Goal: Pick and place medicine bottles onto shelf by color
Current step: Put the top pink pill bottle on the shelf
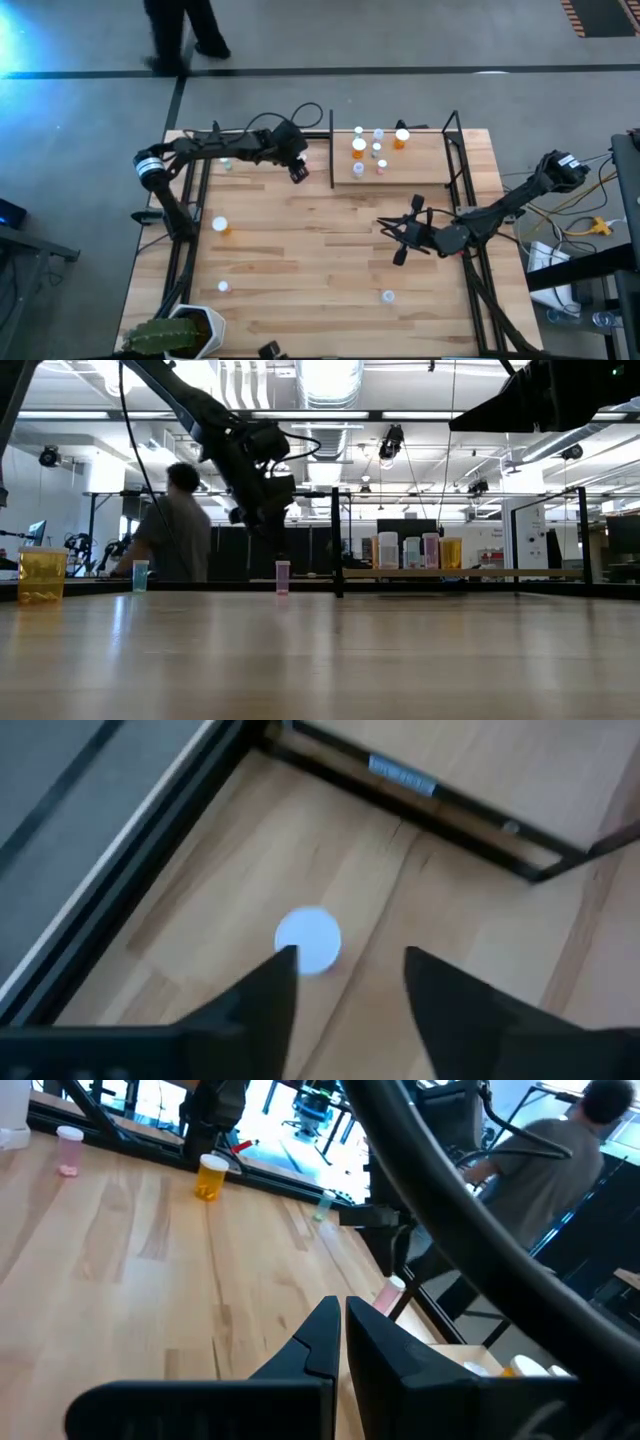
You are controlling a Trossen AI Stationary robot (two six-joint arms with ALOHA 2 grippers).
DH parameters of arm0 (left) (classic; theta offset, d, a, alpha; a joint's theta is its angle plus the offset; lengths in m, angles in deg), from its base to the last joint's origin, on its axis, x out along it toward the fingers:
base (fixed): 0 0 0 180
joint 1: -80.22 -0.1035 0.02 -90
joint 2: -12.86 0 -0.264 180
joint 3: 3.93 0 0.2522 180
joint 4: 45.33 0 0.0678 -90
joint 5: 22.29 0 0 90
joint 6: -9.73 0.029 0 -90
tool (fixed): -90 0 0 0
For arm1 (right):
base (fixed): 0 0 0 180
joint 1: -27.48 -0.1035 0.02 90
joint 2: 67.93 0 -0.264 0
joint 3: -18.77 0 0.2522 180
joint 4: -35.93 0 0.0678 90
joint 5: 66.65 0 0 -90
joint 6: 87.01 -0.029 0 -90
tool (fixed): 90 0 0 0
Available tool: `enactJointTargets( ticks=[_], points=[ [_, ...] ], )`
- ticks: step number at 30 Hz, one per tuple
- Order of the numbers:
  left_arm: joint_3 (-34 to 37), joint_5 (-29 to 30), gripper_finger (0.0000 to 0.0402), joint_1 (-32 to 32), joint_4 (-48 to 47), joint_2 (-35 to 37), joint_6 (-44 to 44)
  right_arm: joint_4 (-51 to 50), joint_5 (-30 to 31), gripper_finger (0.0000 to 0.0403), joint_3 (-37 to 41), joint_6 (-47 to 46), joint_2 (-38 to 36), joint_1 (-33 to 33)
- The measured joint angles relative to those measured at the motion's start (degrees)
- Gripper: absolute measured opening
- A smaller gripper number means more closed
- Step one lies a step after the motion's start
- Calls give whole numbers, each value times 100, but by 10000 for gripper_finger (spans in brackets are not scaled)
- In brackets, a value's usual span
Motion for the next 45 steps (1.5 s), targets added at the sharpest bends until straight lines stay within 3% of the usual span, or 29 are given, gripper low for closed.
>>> enactJointTargets(
  ticks=[4, 7, 24, 28, 37, 45],
  points=[
    [25, 77, 227, -35, 298, 0, -57, 3, 0, 12, 0, -76, 20, 2],
    [110, 131, 244, -62, 510, -10, -178, 7, 0, 12, 0, -92, 20, 2],
    [229, 190, 244, -162, 1335, -729, 2, 106, 0, 12, 0, 15, 20, 4],
    [236, 185, 216, -155, 1320, -687, -5, 106, 0, 12, 2, 13, 20, 4],
    [245, 155, 90, -144, 1233, -606, 112, 106, 0, 12, 7, 8, 20, 4],
    [245, -36, 87, 43, 100, 153, 144, 88, 0, 12, 11, 33, 20, 4]
  ],
)
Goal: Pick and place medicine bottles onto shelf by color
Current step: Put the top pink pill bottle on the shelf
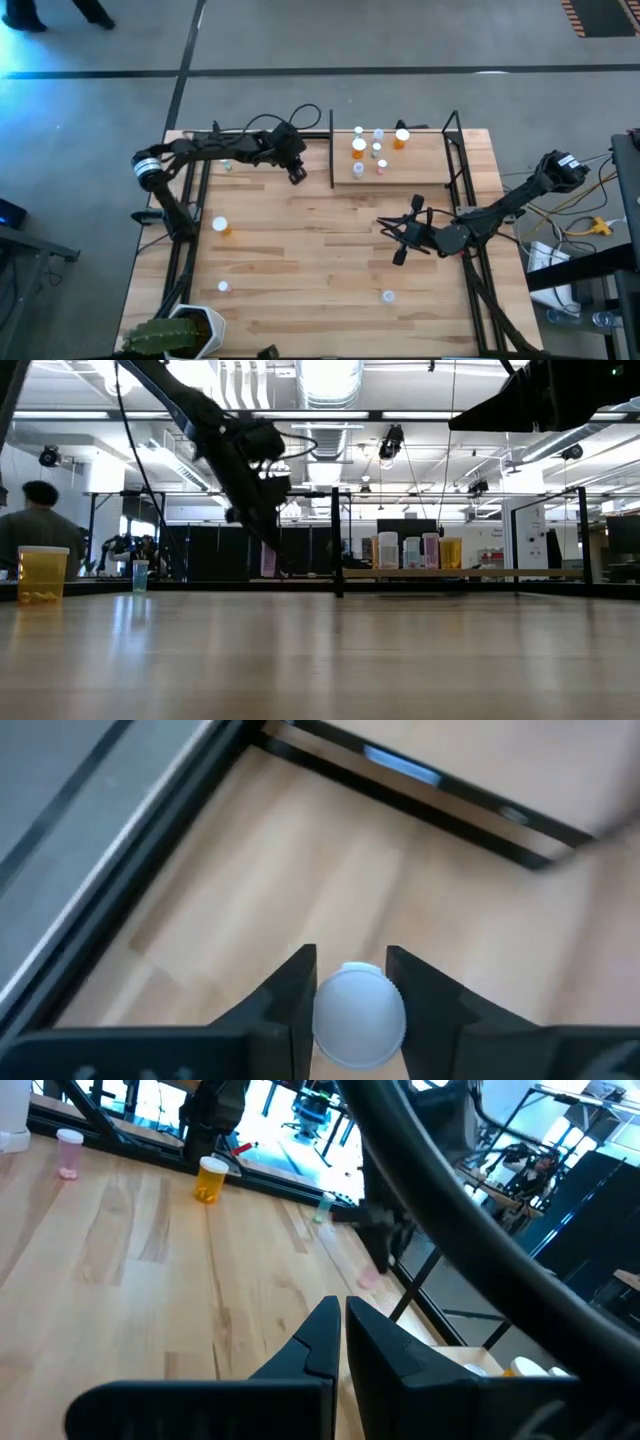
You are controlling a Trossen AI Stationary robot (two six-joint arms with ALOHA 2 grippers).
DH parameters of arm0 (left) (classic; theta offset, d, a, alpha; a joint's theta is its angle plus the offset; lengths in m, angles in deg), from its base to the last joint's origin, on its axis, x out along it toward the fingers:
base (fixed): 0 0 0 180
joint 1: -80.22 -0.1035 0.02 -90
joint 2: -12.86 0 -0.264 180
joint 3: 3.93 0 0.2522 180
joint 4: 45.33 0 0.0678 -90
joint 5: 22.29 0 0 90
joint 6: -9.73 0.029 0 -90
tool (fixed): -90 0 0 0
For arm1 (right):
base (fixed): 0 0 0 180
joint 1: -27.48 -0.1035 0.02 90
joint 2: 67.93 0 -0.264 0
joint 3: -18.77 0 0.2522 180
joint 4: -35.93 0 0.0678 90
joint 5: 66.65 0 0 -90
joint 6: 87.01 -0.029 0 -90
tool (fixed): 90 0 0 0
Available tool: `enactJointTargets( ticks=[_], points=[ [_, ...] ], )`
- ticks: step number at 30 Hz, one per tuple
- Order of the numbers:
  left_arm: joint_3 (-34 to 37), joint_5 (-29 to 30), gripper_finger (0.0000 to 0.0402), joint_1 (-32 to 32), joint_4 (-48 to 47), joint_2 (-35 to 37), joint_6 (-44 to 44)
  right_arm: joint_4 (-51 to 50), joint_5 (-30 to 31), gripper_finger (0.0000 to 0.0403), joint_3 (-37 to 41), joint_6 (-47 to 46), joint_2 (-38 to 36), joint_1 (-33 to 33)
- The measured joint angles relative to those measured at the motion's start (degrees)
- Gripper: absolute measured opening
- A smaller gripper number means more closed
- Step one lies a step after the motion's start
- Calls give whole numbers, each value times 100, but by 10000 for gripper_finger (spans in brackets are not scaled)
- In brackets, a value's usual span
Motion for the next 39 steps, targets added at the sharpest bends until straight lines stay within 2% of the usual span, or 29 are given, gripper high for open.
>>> enactJointTargets(
  ticks=[4, 9, 11, 14, 17, 20, 24, 31, 35, 39],
  points=[
    [79, -85, 97, 446, -832, 632, -37, -11, 1, 12, 0, 91, -36, -11],
    [503, -194, 88, 1587, -1049, 1489, -350, -167, 4, 12, 0, 126, -256, -48],
    [662, -200, 87, 2157, -774, 1697, -638, -248, 7, 12, 0, 123, -388, -79],
    [912, 69, 86, 2919, 288, 1773, -1040, -263, 2, 12, 0, 126, -585, -101],
    [840, 235, 86, 3296, 1409, 1408, -980, -266, 2, 12, 0, 130, -750, -101],
    [312, 290, 85, 3289, 1694, 712, -741, -271, 1, 12, 0, 133, -841, -101],
    [-675, 73, 85, 3162, 1595, -371, -361, -306, 0, 12, 0, 168, -903, -101],
    [-2458, -100, 85, 2881, 770, -1936, 111, -296, 0, 12, 0, 226, -904, -101],
    [-3034, -128, 84, 2670, 458, -2450, 131, -294, 0, 12, 11, 229, -903, -101],
    [-3220, -362, 84, 2538, 308, -2689, 119, -290, -2, 12, 17, 226, -903, -100]
  ],
)
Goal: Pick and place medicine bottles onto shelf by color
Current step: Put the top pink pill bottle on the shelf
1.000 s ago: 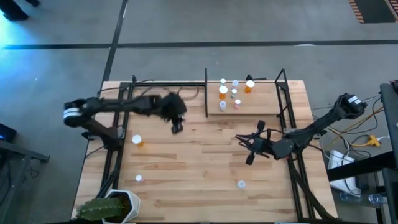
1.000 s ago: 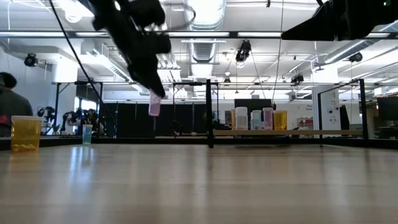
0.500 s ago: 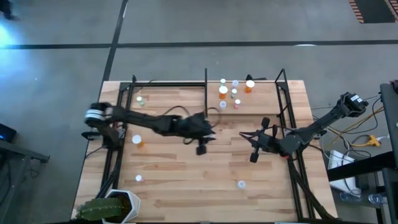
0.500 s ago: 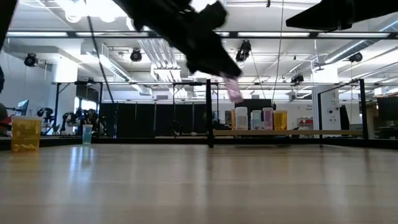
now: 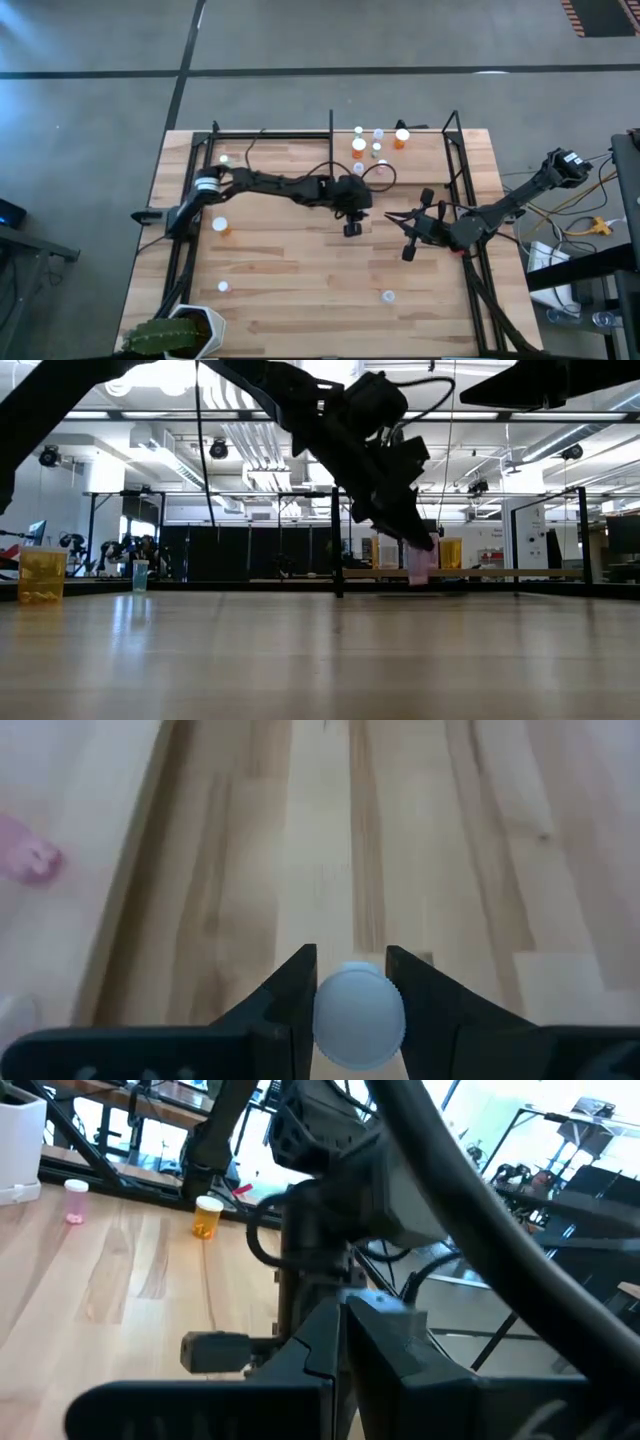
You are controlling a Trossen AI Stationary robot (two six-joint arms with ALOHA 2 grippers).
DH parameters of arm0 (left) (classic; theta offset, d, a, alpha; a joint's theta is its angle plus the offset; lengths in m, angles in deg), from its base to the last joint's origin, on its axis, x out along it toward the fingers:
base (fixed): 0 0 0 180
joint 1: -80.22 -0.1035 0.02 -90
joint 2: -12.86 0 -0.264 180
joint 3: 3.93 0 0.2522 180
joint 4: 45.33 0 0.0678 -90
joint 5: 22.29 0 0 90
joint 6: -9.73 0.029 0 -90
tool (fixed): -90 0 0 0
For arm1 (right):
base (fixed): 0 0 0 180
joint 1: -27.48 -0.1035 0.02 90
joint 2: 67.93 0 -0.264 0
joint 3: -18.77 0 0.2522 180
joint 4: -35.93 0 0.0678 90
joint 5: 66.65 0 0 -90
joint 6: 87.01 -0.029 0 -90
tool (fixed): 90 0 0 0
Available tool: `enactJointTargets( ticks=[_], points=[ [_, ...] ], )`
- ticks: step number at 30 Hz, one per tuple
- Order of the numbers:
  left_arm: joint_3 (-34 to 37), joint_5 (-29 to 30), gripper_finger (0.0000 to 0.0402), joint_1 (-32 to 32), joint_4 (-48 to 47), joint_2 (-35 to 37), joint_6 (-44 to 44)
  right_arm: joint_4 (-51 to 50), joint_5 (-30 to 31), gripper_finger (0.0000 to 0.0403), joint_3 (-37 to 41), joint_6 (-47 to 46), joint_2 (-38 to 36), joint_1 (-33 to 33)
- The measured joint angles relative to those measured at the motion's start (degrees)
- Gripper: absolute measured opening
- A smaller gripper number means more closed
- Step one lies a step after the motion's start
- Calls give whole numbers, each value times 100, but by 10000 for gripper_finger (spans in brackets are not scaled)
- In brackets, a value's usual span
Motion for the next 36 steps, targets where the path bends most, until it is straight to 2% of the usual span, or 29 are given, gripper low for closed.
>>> enactJointTargets(
  ticks=[11, 22, 28, 32, 36],
  points=[
    [153, -22, 117, -42, -13, -13, -8, 25, 0, 12, 7, -3, 4, -1],
    [79, -22, 125, -42, -32, 42, -10, 19, 0, 12, 7, 15, 4, -1],
    [79, -22, 165, -42, -54, 112, -10, 8, 0, 12, 7, 55, 4, -1],
    [90, -22, 197, -37, -199, 349, 227, 10, 0, 12, 7, 59, 4, -1],
    [182, -20, 207, 48, -424, 1054, 488, 10, 0, 12, 7, -112, 4, 5]
  ],
)
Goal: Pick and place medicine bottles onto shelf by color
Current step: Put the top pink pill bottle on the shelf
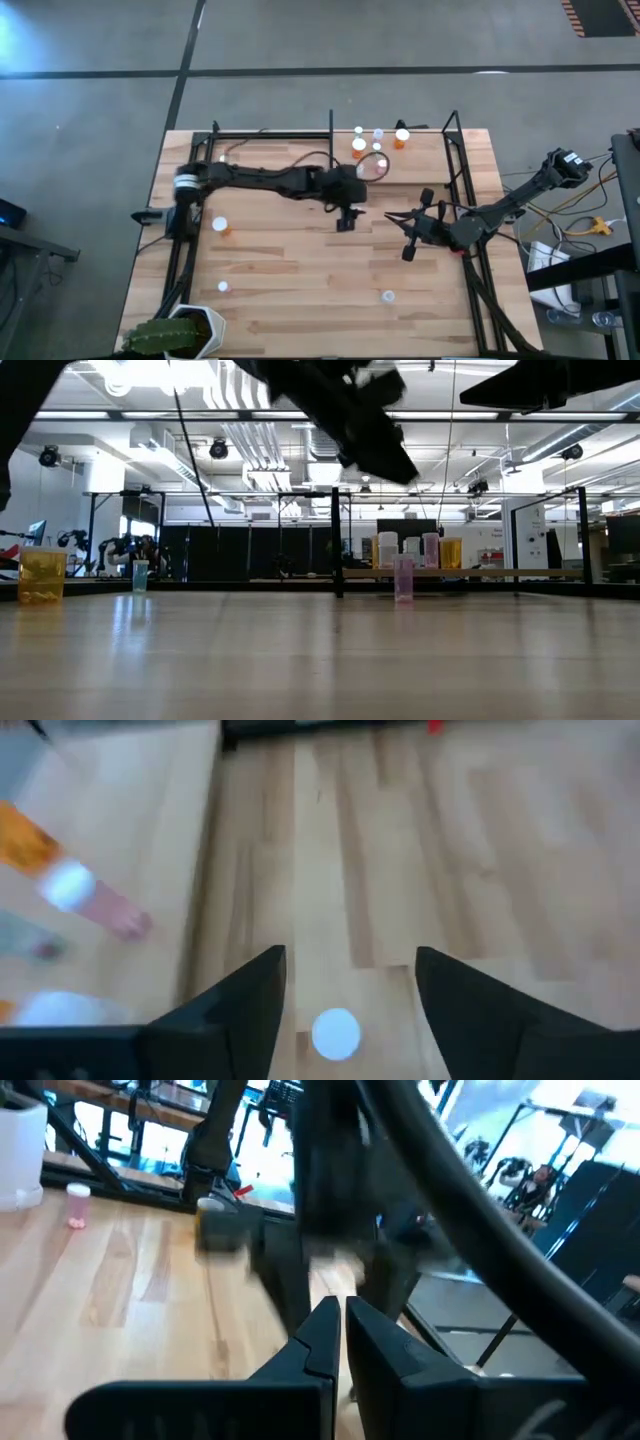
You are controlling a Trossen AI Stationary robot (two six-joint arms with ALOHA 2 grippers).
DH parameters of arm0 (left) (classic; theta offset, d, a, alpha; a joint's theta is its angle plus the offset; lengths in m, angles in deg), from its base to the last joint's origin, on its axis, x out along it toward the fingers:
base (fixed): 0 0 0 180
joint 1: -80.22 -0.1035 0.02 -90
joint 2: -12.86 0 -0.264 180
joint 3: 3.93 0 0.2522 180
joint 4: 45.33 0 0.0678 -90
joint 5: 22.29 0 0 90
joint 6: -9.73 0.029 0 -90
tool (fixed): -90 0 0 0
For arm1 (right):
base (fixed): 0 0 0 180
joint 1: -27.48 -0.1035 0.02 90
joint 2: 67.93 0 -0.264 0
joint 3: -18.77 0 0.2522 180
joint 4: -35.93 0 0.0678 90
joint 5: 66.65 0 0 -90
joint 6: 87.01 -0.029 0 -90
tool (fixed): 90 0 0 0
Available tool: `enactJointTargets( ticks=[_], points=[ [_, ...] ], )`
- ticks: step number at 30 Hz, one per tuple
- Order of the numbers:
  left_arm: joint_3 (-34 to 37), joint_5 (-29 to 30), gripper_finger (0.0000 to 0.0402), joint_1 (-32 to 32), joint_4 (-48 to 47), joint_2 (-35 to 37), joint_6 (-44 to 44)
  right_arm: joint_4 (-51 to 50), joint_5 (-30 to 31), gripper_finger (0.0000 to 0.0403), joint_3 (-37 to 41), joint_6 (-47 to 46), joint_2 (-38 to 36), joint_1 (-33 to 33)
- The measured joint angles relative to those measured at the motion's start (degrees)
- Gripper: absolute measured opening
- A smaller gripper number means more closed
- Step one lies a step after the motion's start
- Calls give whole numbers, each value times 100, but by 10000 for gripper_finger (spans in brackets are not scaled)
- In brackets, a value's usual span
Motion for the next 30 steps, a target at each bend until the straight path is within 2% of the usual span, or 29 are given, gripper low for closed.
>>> enactJointTargets(
  ticks=[3, 9, 15, 19, 24, 30],
  points=[
    [580, 1, 188, 86, 197, 669, -16, -26, -1, 13, -2, -88, 41, 12],
    [2881, 144, 95, 433, 2169, 2225, -118, -329, 0, 24, -2, -561, 314, 65],
    [5095, 137, 14, 769, 4361, 3648, -193, -342, -8, 100, -34, -1693, 988, 257],
    [6066, 142, 4, 789, 5036, 4604, -389, -343, -91, 169, -106, -2266, 1434, 509],
    [6955, 147, 6, 791, 5839, 5396, -510, -326, -662, 244, -166, -2951, 1910, 1104],
    [7653, 149, 6, 791, 6537, 5745, -515, -84, -1146, 291, -218, -3096, 2579, 1579]
  ],
)
